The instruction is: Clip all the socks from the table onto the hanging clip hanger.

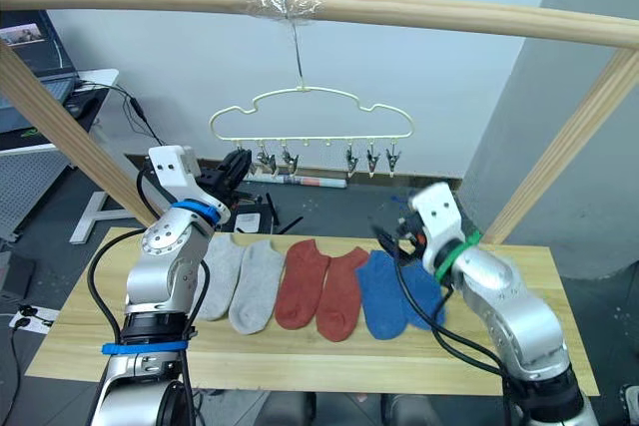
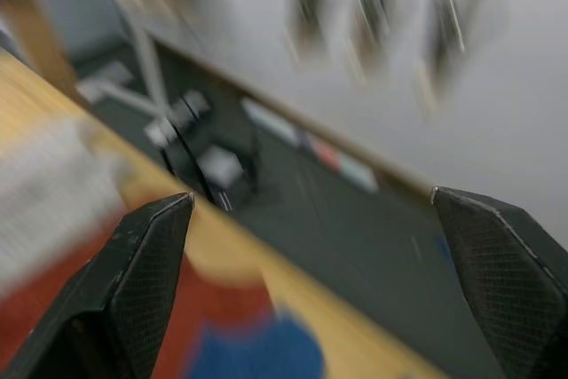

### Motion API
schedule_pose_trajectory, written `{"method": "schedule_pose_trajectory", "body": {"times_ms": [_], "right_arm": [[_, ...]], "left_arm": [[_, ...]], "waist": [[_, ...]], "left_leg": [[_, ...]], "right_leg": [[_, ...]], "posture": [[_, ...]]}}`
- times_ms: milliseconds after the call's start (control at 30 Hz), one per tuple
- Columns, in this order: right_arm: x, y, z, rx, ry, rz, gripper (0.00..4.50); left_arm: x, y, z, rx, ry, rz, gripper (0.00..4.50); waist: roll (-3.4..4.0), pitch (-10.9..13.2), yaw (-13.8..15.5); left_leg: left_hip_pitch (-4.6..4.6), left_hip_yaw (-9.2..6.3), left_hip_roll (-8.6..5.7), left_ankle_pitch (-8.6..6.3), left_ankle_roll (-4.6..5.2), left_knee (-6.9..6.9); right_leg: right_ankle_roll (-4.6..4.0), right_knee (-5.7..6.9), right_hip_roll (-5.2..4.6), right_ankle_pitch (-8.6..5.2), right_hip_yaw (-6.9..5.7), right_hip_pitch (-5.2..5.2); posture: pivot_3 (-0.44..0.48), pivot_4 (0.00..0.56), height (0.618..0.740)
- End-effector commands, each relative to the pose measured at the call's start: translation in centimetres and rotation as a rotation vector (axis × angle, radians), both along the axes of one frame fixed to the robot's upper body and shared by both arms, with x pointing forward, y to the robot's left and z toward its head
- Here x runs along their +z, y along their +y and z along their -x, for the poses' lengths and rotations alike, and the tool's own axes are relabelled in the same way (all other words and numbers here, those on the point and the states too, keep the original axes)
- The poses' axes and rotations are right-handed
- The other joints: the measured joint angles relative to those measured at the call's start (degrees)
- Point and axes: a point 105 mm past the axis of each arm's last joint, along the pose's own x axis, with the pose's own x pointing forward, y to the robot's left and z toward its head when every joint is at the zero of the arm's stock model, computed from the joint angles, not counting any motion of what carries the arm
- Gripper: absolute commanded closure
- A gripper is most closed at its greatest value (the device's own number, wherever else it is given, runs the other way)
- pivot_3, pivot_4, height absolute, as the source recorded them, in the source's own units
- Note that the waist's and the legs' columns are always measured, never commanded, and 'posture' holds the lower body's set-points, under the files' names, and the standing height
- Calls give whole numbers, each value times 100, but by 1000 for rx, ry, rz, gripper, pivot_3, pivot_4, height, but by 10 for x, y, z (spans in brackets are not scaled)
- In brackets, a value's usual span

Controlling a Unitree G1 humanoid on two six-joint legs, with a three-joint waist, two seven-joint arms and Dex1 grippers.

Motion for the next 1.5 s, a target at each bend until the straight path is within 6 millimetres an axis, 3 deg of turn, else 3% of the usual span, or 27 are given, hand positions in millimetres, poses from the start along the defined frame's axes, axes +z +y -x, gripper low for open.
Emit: {"method": "schedule_pose_trajectory", "body": {"times_ms": [33,200,367,533,667,800,1000,1133,1267,1367,1500], "right_arm": [[-28,-15,1,-103,88,24,0],[-64,-14,-2,-156,221,-24,0],[-100,-21,-19,-241,305,-3,0],[-124,-33,-30,-320,330,62,0],[-132,-27,-29,-318,372,11,0],[-135,-16,-23,-279,384,-4,891],[-142,-18,-13,-254,411,3,3053],[-139,-25,-9,-220,390,33,4484],[-115,-31,-3,-22,241,222,4484],[-78,-7,5,202,141,254,4484],[-36,36,12,397,68,148,4484]], "left_arm": [[8,-3,4,-18,-28,-15,4500],[6,-6,4,-32,-19,-14,4500],[8,-8,3,-38,-21,-16,4500],[7,-7,5,-38,-21,-19,4500],[7,-6,8,-32,-19,-19,4500],[5,-3,10,-22,-14,-20,4500],[5,-1,11,-14,-12,-19,4500],[2,-2,11,-22,10,1,4500],[-3,-5,12,-107,83,63,4500],[-2,6,14,-163,160,159,4500],[-2,17,23,-277,285,272,4500]], "waist": [[1,3,-44],[3,3,-138],[2,3,-138],[3,3,-133],[3,3,-138],[3,3,-135],[3,3,-130],[4,4,-128],[13,14,-114],[20,32,-146],[25,44,-200]], "left_leg": [[1,0,1,0,0,0],[3,-4,2,1,0,1],[3,-1,0,1,0,3],[2,-1,-1,0,0,0],[2,-1,1,0,0,-3],[3,-2,1,0,0,-3],[3,-3,0,0,0,-1],[4,-4,0,0,0,-2],[3,-1,-5,0,0,-1],[4,-3,-6,0,0,-2],[14,-24,11,0,2,-3]], "right_leg": [[1,1,1,0,0,0],[13,5,6,-8,-1,0],[11,3,6,-5,2,1],[1,1,5,0,2,0],[0,1,5,1,2,0],[1,4,5,1,0,0],[3,4,5,-1,-1,3],[3,4,5,-1,-1,3],[15,1,1,-8,2,3],[29,3,1,-16,2,2],[31,10,32,-17,2,1]], "posture": [[139,188,740],[134,183,740],[134,183,740],[155,179,740],[162,185,740],[170,189,740],[175,192,740],[176,197,740],[189,200,740],[193,205,740],[206,205,740]]}}
